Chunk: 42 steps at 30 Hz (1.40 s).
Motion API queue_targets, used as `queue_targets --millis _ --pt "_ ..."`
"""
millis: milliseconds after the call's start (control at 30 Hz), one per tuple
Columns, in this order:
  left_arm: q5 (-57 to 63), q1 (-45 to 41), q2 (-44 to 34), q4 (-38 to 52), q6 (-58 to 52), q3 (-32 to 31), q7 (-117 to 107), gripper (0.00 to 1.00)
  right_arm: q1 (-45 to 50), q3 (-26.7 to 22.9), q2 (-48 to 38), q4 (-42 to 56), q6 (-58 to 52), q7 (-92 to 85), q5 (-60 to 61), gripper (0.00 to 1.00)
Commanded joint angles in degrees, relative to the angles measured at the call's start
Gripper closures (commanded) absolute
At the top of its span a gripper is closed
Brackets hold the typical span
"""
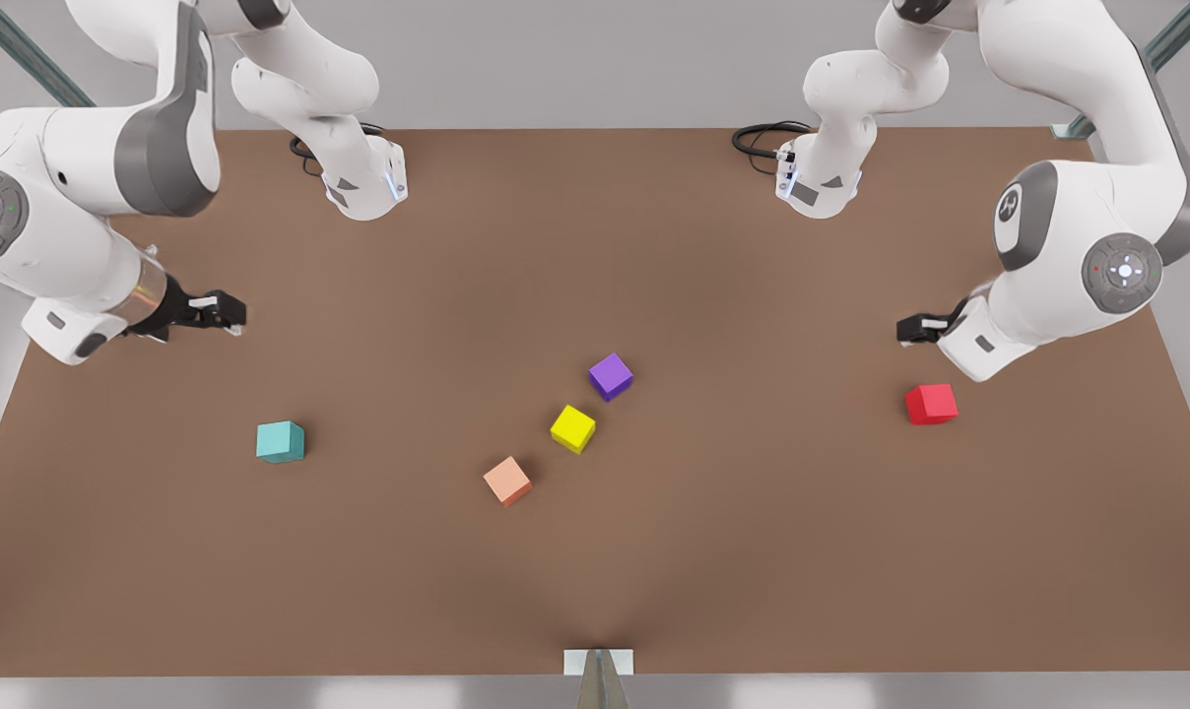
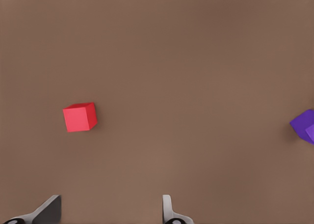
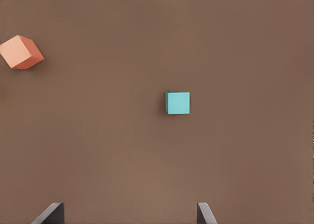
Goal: Pick up red wooden cube and pass to hand red wooden cube and place in blue wooden cube
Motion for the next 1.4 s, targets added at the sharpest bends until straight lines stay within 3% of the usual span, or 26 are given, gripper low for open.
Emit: queue_targets --millis 0,33,133,200,333,467,600,1367 --pt "-0.03 0.09 0.11 -0.04 3.71 0.15 -1.35 0.00 -0.09 -0.01 -0.20 -0.35 4.04 -3.21 -0.21 0.00" --pt "-0.03 0.00 0.99 0.05 4.41 1.02 -1.26 0.00 0.96 -0.53 0.16 -0.09 4.04 -3.21 -2.06 0.00" --pt "-0.20 -0.17 14.78 0.32 22.07 11.30 14.55 0.00 0.79 -0.53 1.30 -0.27 5.18 -3.91 -1.09 0.00" --pt "-0.20 2.02 20.15 0.05 29.37 11.92 19.57 0.00 0.70 -0.53 1.83 -0.36 5.35 -3.91 -1.01 0.00" --pt "-2.49 1.94 23.84 -2.67 34.99 14.74 19.92 0.00 1.06 -0.45 1.47 -0.79 5.35 -3.65 -0.92 0.00" --pt "-2.23 1.50 20.06 -15.23 41.57 15.88 20.45 0.00 1.05 -0.45 1.65 -0.79 5.36 -3.56 -1.01 0.00" --pt "-2.23 2.73 20.41 -18.31 42.12 15.88 20.98 0.00 0.88 -0.36 1.65 -0.79 5.35 -3.56 -0.92 0.00" --pt "-2.40 3.87 23.84 -23.50 42.03 15.88 9.73 0.00 0.88 -0.45 1.83 -1.59 5.36 -3.91 -0.04 0.00"
